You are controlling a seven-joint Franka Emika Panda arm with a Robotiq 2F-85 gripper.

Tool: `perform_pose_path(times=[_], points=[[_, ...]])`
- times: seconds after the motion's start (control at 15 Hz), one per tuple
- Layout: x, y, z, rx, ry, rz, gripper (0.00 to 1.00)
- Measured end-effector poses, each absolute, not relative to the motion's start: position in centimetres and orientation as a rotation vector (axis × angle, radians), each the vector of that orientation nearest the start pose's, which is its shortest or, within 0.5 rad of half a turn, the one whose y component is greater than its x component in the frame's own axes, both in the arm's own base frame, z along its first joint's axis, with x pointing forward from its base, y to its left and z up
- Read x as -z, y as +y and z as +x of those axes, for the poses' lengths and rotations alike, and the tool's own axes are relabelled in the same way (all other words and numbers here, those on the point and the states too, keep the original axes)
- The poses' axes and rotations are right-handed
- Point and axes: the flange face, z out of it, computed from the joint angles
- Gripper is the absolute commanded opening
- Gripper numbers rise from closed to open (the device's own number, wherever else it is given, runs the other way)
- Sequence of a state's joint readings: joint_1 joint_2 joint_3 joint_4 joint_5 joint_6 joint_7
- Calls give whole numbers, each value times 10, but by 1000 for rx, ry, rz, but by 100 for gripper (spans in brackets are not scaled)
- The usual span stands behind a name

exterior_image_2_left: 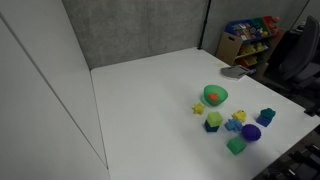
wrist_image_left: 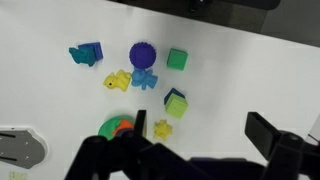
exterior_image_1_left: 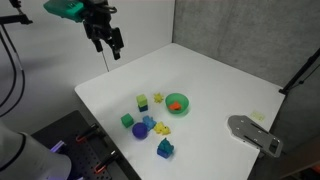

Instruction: Put the orange toy in the bowl

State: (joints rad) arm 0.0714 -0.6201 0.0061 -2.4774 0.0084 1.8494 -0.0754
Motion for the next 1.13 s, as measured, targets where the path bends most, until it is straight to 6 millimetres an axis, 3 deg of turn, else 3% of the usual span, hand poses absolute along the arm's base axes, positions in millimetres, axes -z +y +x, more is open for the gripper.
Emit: perform_pose_path(times=[0.33,1.13], points=[[-500,29,361,-19,-292,-3123,100],[-491,28,350,-152,-216,-3125,100]])
